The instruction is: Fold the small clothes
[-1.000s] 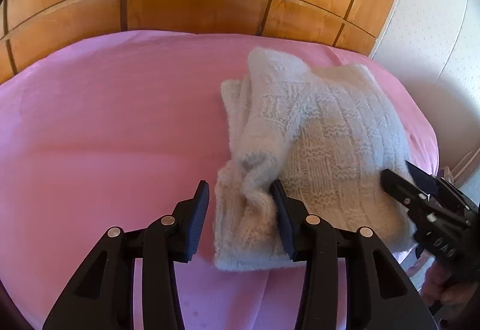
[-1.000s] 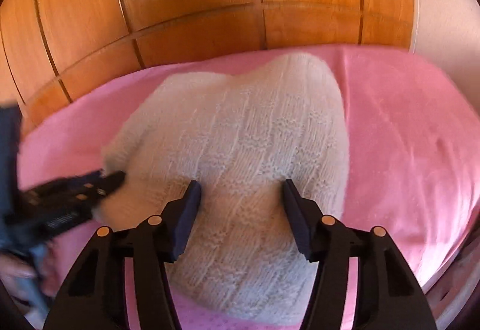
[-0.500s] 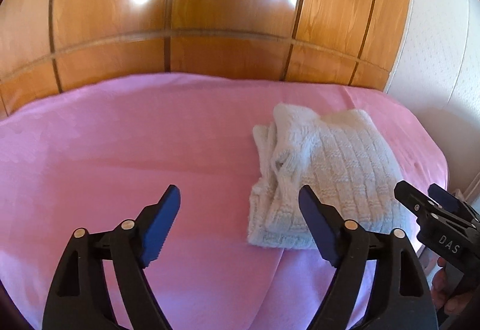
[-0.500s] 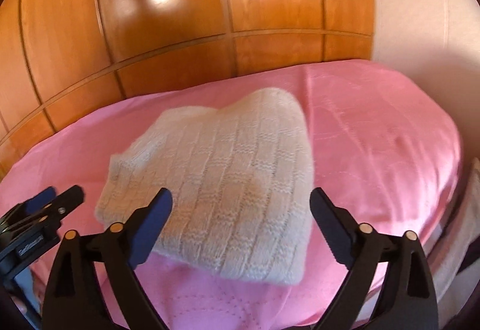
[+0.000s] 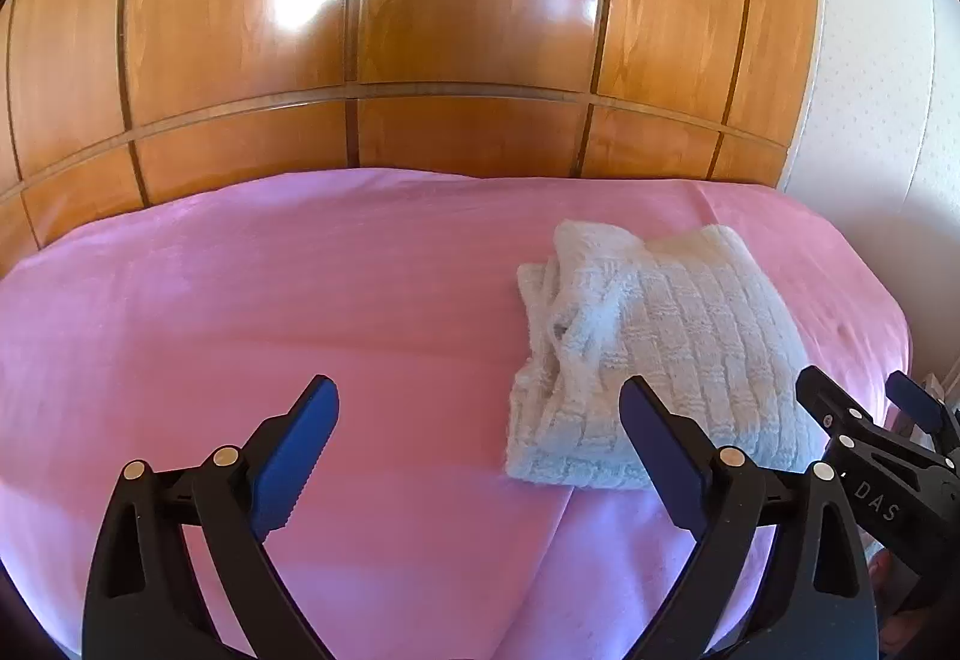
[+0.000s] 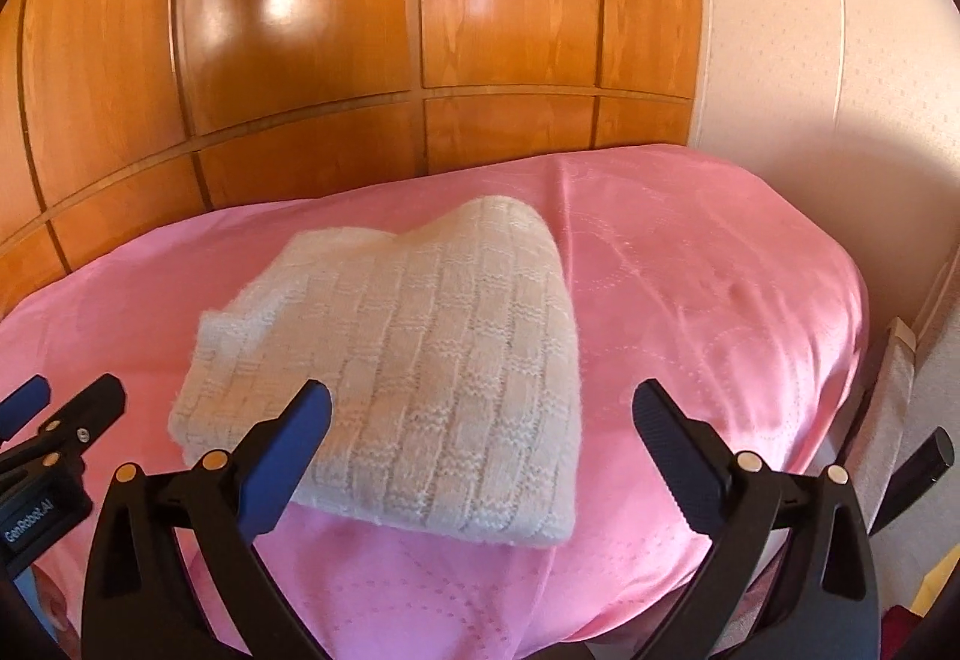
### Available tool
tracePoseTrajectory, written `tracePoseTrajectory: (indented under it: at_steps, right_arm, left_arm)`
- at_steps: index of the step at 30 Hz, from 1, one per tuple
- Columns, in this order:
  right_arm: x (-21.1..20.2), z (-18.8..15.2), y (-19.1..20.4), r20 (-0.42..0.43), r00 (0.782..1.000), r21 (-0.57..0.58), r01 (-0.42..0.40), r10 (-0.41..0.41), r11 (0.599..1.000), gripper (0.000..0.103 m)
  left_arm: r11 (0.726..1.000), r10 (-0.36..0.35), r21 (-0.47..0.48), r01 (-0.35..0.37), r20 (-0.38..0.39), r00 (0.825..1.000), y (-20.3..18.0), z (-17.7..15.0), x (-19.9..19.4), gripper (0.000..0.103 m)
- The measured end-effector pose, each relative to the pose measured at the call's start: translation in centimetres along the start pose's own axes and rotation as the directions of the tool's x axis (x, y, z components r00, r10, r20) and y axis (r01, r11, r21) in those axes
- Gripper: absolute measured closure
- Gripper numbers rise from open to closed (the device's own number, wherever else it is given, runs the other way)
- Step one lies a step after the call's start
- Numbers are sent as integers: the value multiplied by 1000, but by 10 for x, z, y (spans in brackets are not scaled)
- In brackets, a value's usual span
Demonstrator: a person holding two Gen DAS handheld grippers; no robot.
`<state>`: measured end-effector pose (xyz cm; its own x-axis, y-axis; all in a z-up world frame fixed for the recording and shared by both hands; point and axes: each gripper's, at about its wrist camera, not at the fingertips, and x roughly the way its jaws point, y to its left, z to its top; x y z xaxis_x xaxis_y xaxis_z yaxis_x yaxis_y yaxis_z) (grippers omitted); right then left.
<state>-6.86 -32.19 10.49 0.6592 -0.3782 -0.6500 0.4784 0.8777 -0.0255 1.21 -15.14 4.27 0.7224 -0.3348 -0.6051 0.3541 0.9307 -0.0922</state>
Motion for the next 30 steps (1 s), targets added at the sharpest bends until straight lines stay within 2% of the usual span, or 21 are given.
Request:
tracePoseTrajectory:
  at_steps: [4,30]
  right_arm:
    - [-3,1,-1,12,1000,-1,6,-6,1000,3]
    - [-5,2,9,15,1000,-14,-7,8,1000,3]
  left_arm:
    - [1000,3,5,-3,7,1000,-1,1,-2,5]
    - [1000,24,12,-25,20,999,-2,3,-4,5]
